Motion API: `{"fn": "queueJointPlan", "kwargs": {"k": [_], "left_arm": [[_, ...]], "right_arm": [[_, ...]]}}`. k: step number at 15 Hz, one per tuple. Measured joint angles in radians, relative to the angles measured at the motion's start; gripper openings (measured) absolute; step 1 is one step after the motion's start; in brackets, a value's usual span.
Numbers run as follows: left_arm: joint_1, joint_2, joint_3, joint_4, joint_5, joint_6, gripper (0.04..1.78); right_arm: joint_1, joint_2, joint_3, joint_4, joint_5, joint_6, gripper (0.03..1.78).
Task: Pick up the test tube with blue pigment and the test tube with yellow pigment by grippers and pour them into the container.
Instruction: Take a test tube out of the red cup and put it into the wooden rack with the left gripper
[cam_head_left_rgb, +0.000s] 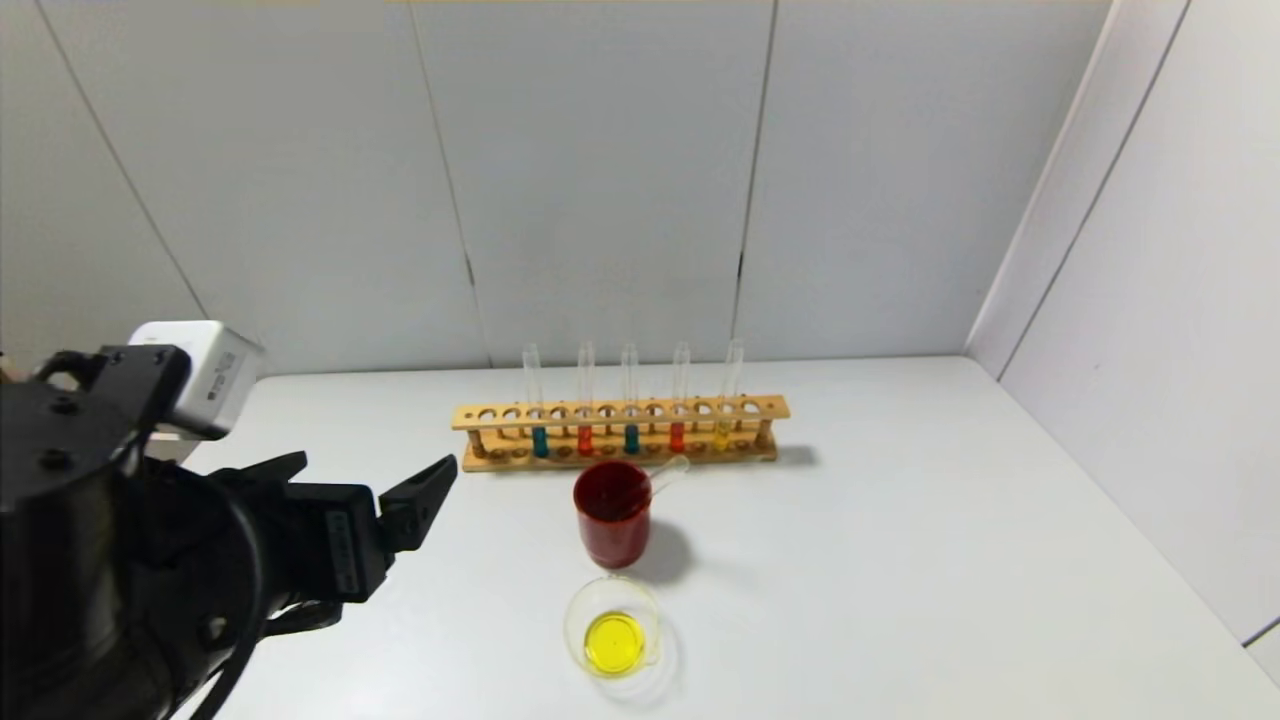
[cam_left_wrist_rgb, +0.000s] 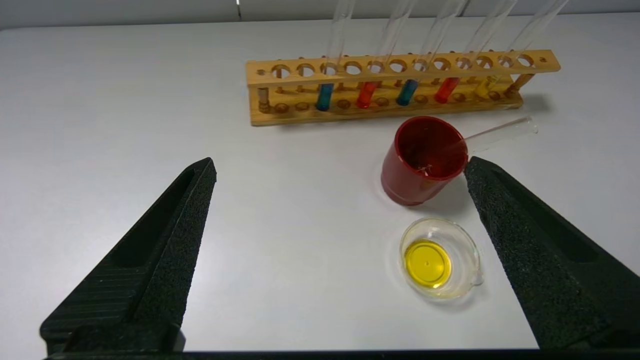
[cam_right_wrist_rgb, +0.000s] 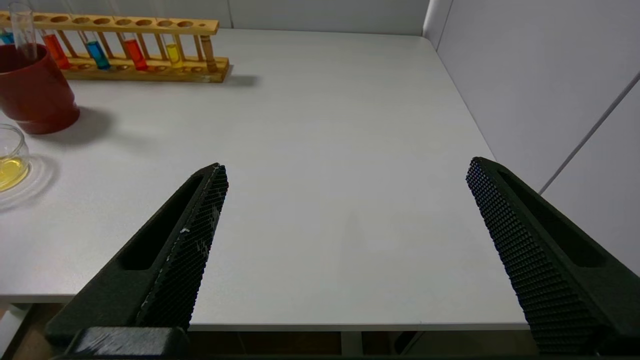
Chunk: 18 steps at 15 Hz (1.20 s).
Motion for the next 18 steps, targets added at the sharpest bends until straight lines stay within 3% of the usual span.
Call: {"fn": "queueJointPlan", "kwargs": {"k": [5, 10, 18], "left_arm": [[0.095, 0.258, -0.023, -0.252, -0.054, 0.027, 1.75], [0.209, 0.460, -0.074, -0.431, -0.171, 0.118, 1.75], [0.309, 0.663, -0.216, -0.484, -0.253, 0.178, 1.75]], "right_arm": [[0.000, 0.000, 0.000, 0.000, 0.000, 0.000, 1.74], [0.000, 0.000, 0.000, 0.000, 0.000, 0.000, 1.74], [0.000, 0.000, 0.000, 0.000, 0.000, 0.000, 1.74]]}}
